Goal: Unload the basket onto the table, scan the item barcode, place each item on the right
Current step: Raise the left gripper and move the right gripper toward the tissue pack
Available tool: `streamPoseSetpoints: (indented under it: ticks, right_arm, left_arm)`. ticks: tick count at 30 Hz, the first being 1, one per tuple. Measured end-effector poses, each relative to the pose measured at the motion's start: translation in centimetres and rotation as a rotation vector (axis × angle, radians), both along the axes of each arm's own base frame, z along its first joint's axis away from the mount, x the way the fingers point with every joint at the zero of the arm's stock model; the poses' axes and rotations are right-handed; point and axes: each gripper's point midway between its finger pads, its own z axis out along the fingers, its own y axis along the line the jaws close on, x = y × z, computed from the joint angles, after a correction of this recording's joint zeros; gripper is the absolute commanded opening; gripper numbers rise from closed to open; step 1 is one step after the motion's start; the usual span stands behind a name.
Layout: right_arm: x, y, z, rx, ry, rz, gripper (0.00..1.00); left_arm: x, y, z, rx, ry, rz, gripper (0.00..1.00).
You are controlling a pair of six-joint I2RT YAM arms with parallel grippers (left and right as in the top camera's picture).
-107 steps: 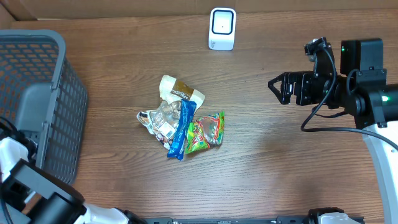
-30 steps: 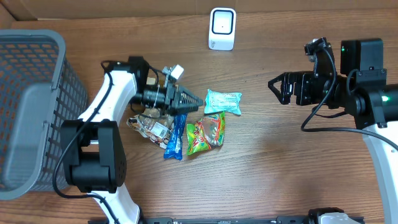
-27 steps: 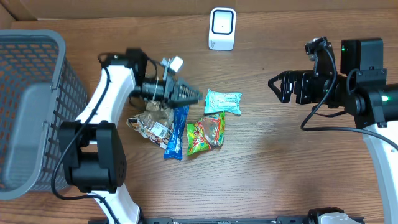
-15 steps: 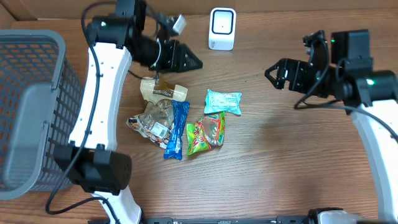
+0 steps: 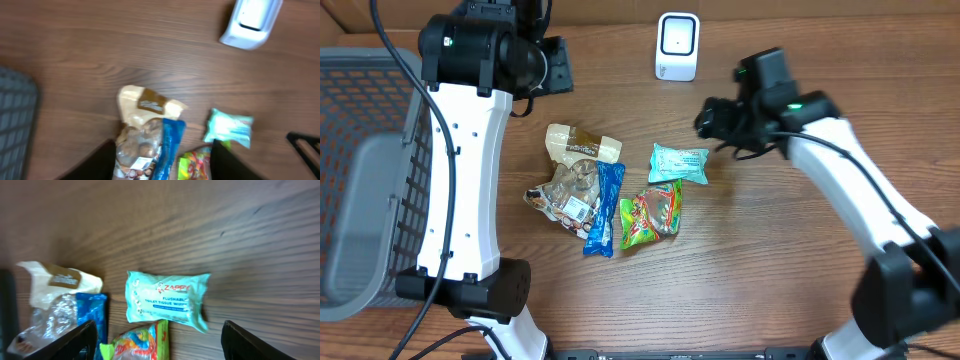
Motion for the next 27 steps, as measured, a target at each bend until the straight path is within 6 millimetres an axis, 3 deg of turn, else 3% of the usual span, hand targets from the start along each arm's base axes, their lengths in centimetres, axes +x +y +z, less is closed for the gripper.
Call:
streamPoseSetpoints:
  ticks: [1, 7, 13, 17, 21, 27]
  right_arm:
    - [0.0, 0.6, -1.0, -0.003, 0.023, -0.006, 0.8]
    - [-0.3, 1.4, -5.9, -0.038, 0.135, -0.049, 0.77]
    - [0.3, 1.5, -8.9, -0.053, 0.166, -0.067, 0.34]
    - [0.0, 1.7, -11.0, -0.051, 0.218, -0.074, 0.14]
    - [-0.2, 1.9, -11.0, -0.036, 0.241, -0.091, 0.08]
    - [-1.4, 1.4, -11.1, -0.05, 0.307, -0.127, 0.08]
  left_arm:
    - [0.0, 0.3, 0.0, 0.014, -0.001, 0.016, 1.0]
    - [0.1, 1.0, -0.1, 0.039, -0.002, 0.053, 1.0]
    - [0.1, 1.0, -0.1, 0.039, -0.006, 0.053, 1.0]
    - [0.1, 1.0, -0.1, 0.039, -0.006, 0.053, 1.0]
    - [0.2, 1.0, -0.1, 0.039, -0.006, 0.053, 1.0]
    - [0.2, 1.0, -0.1, 0.039, -0.006, 0.053, 1.0]
